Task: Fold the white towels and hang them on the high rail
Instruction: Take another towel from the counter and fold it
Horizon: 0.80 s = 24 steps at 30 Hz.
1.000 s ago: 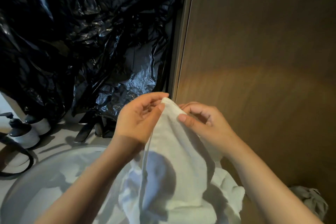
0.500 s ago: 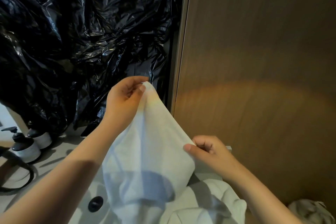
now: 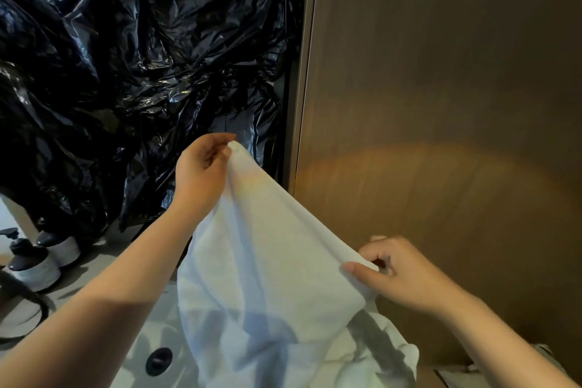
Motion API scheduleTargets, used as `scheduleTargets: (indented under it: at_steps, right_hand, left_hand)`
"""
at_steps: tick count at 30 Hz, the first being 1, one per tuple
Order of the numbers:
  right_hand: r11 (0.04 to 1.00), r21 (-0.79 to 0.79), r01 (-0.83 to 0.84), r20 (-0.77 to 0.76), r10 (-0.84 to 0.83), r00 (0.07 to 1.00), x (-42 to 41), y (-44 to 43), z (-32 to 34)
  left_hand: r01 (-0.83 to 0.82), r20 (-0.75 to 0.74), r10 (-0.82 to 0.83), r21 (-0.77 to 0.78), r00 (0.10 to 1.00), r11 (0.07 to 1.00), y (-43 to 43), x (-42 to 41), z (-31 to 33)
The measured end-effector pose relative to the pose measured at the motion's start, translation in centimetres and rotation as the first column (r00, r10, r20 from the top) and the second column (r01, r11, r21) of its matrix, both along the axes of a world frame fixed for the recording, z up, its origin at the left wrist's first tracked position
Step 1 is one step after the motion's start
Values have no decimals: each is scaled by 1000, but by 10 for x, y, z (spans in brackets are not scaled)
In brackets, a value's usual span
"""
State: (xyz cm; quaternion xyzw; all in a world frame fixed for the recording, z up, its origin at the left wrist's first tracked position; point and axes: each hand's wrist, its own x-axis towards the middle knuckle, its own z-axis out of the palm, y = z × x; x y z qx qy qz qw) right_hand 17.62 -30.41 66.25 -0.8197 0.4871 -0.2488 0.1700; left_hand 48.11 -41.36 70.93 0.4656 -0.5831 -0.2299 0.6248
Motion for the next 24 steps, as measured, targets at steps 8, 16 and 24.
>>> scheduleTargets:
  at_steps: [8, 16, 24]
  right_hand:
    - [959, -176, 223, -381, -275, 882, -42, -4, 13]
    - [915, -317, 250, -285, -343, 895, -78, -9, 49]
    - [779, -558, 285, -139, -426, 894, -71, -16, 87]
  left_hand:
    - [-79, -16, 79, 4, 997, 997, -14, 4, -9]
    - [-181, -62, 177, -58, 982, 982, -18, 16, 2]
    - [-234, -71, 228, -94, 971, 968, -20, 14, 2]
